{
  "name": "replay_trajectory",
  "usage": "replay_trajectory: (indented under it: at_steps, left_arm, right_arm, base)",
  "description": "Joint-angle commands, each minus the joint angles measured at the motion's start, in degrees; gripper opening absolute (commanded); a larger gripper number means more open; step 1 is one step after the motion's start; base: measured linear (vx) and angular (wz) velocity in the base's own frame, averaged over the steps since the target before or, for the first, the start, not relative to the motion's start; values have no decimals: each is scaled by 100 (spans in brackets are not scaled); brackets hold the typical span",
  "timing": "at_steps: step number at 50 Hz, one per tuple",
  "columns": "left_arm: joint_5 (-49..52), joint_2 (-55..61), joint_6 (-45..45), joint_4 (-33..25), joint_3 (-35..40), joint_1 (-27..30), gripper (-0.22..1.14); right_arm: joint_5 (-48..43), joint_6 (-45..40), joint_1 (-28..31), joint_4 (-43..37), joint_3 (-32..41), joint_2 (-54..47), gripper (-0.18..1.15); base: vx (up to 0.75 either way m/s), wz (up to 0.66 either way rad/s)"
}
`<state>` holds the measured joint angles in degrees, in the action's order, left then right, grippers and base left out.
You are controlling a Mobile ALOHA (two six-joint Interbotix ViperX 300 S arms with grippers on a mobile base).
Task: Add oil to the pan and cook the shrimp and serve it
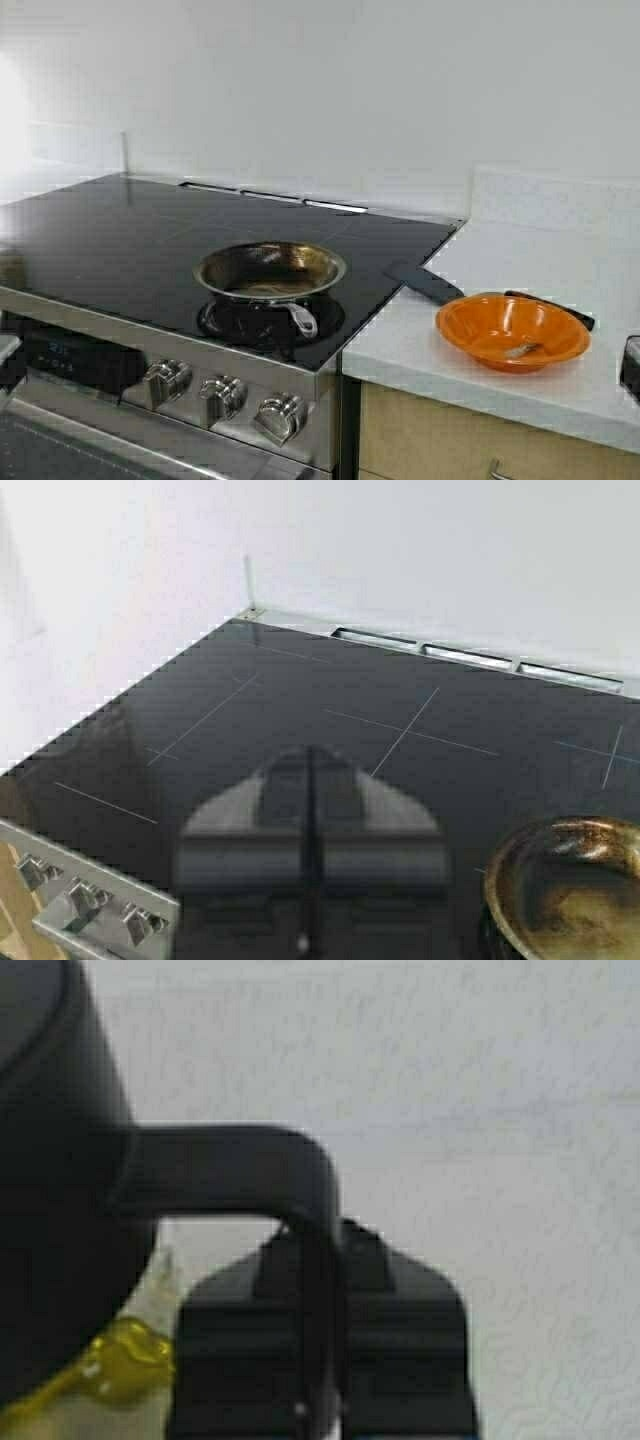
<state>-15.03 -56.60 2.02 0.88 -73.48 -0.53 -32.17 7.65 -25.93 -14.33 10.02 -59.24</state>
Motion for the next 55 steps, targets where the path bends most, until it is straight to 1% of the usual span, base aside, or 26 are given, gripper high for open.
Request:
replay_trajectory:
  at_steps: [1, 9, 14, 16, 19, 20, 24, 27, 29, 31, 55]
  left_arm:
    - [-18, 53, 9, 0, 53, 0, 3]
    - [-9, 53, 9, -9, 53, 9, 3]
    - [-9, 53, 9, -9, 53, 0, 3]
    - [-9, 53, 9, -9, 53, 9, 3]
    - [-9, 53, 9, -9, 53, 0, 3]
    - [-9, 53, 9, -9, 53, 9, 3]
    - [-9, 53, 9, -9, 53, 9, 3]
    - [0, 53, 9, 0, 62, 0, 3]
    - [0, 53, 9, 0, 62, 9, 3]
    - [0, 53, 9, 0, 62, 0, 3]
    - [9, 53, 0, -9, 44, 0, 3]
  right_arm:
    - [-123, -18, -79, 0, 185, 132, 6]
    - [-114, -18, -132, 0, 193, 88, 6]
    - [-114, -18, -141, 0, 202, 79, 10]
    - [-114, -9, -149, 0, 211, 79, 14]
    - [-105, -9, -167, 0, 211, 97, 26]
    - [-79, -9, -167, 0, 211, 97, 35]
    - [123, -18, -185, -9, 272, 105, 64]
    - [308, -26, -193, -26, 325, 97, 83]
    - [369, -35, -185, -35, 352, 97, 93]
    - [413, -35, -193, -53, 387, 88, 99]
    - [686, -26, -193, -62, 325, 149, 99]
  base:
    - [0, 0]
    - [0, 0]
    - [0, 0]
    - [0, 0]
    - [0, 0]
    - [0, 0]
    - [0, 0]
    - [0, 0]
    - [0, 0]
    - [0, 0]
    - [0, 0]
